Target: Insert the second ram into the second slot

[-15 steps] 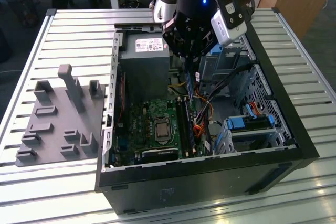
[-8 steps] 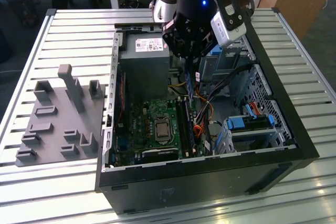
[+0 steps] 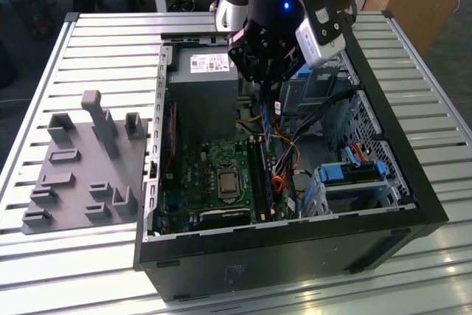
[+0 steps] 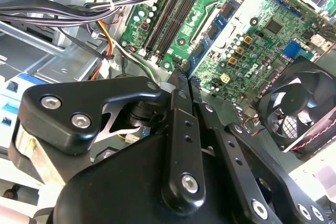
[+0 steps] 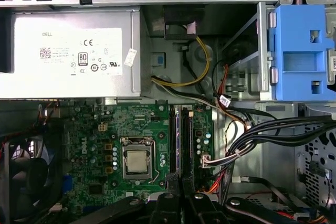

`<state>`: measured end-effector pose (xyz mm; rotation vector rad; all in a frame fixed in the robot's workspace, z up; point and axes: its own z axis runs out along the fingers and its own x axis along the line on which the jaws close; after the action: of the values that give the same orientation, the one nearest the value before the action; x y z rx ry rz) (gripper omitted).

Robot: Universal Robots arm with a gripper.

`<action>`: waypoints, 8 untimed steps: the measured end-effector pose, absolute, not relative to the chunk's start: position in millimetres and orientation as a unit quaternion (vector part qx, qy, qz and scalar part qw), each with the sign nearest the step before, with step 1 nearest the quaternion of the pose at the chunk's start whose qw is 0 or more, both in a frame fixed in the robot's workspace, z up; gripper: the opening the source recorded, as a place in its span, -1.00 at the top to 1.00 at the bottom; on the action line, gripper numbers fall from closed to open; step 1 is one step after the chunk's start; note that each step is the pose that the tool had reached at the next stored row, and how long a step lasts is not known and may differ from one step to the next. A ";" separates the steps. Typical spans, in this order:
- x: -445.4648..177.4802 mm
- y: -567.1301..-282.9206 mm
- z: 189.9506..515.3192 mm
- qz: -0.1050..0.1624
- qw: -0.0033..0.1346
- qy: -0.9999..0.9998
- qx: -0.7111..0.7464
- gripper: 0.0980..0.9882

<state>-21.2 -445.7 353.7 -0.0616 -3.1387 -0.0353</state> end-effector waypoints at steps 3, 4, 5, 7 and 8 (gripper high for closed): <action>-21.3 -445.9 352.7 -0.011 0.001 -1.000 -0.020 0.91; -21.3 -446.1 352.3 -0.011 0.001 -1.000 -0.020 0.91; -21.3 -446.4 351.8 -0.011 0.001 -1.000 -0.019 0.91; -21.2 -446.7 350.8 -0.011 0.001 -1.000 -0.014 0.91; -21.2 -446.7 350.5 -0.011 0.001 -1.000 -0.009 0.91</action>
<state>-21.2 -446.7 350.5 -0.0289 -3.1390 -0.0345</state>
